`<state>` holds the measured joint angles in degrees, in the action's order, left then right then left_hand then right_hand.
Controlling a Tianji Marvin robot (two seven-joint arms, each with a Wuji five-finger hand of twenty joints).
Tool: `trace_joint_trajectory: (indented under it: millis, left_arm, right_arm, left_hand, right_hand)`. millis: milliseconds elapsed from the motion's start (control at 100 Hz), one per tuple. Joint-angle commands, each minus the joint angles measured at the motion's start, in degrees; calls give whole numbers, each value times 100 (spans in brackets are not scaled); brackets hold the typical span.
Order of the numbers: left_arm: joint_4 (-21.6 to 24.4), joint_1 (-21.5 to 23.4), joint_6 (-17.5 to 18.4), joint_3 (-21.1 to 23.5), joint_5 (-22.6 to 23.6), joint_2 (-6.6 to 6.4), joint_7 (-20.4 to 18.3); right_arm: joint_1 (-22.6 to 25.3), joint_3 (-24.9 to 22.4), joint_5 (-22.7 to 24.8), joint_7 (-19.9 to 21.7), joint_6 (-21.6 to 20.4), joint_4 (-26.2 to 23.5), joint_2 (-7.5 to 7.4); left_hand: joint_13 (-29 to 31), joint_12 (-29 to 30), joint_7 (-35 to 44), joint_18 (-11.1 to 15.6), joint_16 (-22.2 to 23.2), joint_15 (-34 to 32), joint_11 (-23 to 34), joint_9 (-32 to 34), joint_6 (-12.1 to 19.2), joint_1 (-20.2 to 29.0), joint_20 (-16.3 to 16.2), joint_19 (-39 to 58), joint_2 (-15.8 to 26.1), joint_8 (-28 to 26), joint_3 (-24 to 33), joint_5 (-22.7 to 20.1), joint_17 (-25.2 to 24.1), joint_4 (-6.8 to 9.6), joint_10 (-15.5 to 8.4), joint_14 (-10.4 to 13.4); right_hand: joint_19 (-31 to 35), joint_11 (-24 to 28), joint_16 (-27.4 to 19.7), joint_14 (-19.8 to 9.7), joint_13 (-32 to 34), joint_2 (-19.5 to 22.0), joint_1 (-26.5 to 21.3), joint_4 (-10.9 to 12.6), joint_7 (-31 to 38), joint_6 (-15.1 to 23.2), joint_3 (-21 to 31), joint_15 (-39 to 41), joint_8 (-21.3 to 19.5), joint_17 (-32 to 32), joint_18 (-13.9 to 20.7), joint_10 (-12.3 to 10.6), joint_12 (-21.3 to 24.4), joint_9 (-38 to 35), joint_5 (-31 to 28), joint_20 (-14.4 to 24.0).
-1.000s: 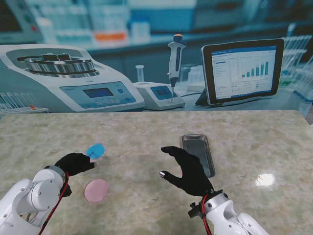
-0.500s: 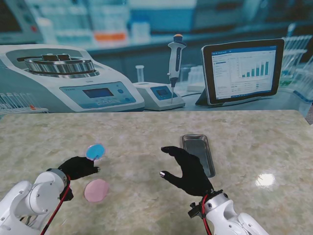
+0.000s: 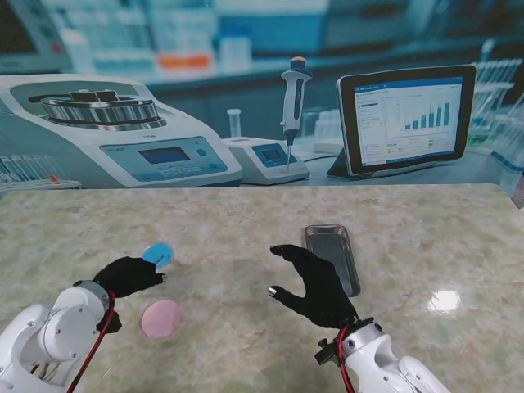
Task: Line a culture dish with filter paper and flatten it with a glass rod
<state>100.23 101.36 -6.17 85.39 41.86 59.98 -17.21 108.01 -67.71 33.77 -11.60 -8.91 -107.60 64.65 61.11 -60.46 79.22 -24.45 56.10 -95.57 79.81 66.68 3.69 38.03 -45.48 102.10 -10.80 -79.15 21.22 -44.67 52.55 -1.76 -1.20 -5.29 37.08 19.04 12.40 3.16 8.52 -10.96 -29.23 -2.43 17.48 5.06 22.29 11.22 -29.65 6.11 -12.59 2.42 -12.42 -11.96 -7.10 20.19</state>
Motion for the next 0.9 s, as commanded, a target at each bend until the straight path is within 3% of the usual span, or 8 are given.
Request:
trace_joint_trajectory:
  millis: [0,230,580,890]
  left_arm:
    - [52,21,30,35,-19,16,51]
    - [30,50,224,120,-83,69,367]
    - [102,147,603,243,-640,131,572]
    - [515,363,883,329,-1291,122,322]
  right_arm:
    - [51,6,-11,-10,8,-38,30]
    - [53,4,-2,-13,3,-42,29]
    - [56,7,6,-27,-6,-38,31]
    - [93,-12,27,-52,-18,-54,32]
  left_hand:
    - [269,6,375,60,-83,-433,385,208,-261,-140,163,900,-30,-120,117,-249,254,-34,-644,379]
    - [315,4,422,8,-115,-476,393,270,-208,-260,191,943,-81,-91,266,-313,304,-29,-662,352]
    - [318,1,433,-29,-141,-490,392,284,-228,-315,212,947,-136,-67,409,-323,302,-49,-654,328]
    - [331,-1,447,-92,-147,-503,393,296,-247,-348,203,951,-159,-50,515,-336,318,-68,-614,283]
  right_hand:
    - [53,40,-65,-210,-115,131,35,105,40,-37,-44,-162,15,60,164,-153,9,156,172,94]
    - [56,59,-66,-216,-114,111,-41,127,44,-19,12,-160,13,59,163,-151,0,152,173,94]
    - [60,67,-66,-216,-116,59,19,152,66,-13,146,-152,2,56,170,-149,-5,155,173,91]
    - [167,131,-60,-202,-71,49,44,123,99,37,163,-126,-13,25,167,-151,-34,136,142,131]
